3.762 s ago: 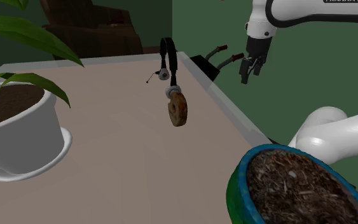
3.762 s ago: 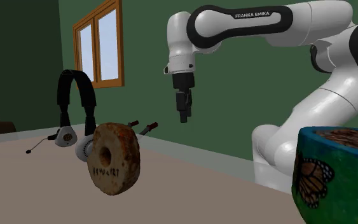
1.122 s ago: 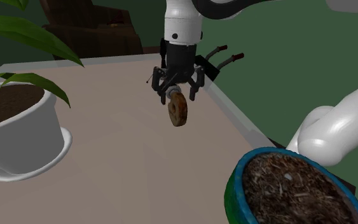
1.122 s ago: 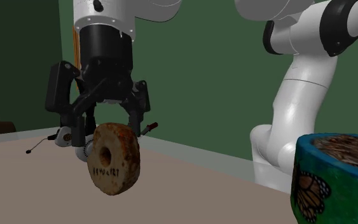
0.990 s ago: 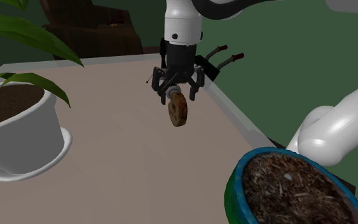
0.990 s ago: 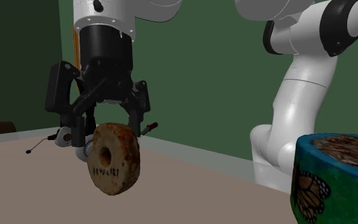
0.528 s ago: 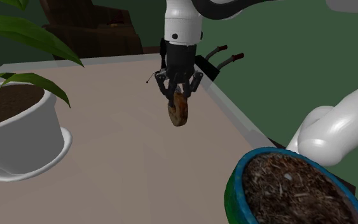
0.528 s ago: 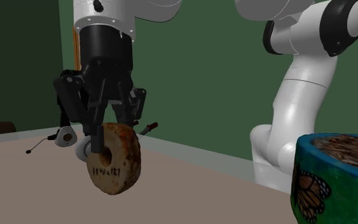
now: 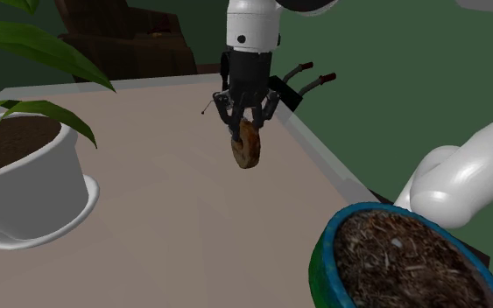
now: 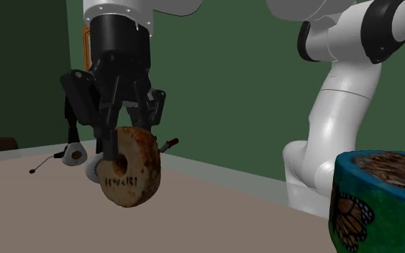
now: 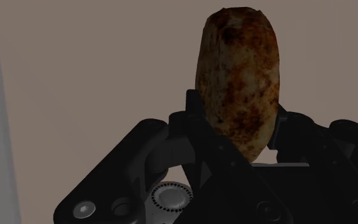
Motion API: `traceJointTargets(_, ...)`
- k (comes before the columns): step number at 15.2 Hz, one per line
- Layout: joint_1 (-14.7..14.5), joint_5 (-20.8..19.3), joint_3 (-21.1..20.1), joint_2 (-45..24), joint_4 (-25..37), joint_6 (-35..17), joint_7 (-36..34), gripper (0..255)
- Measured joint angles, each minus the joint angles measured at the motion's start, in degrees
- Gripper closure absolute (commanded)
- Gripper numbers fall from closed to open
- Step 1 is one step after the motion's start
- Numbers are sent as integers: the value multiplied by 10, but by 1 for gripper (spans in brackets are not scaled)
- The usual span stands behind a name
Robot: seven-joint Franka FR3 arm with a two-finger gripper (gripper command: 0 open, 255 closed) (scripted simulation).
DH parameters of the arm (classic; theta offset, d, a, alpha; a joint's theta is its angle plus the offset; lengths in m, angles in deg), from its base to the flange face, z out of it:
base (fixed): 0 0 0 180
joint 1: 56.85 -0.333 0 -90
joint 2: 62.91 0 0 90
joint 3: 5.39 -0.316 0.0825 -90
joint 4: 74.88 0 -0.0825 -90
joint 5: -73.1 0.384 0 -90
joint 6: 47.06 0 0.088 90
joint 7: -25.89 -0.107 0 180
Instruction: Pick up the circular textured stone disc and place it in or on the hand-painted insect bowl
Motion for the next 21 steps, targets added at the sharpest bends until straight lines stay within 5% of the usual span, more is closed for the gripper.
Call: traceJointTargets(21, 7, -23, 1, -56, 214, 157, -45, 255)
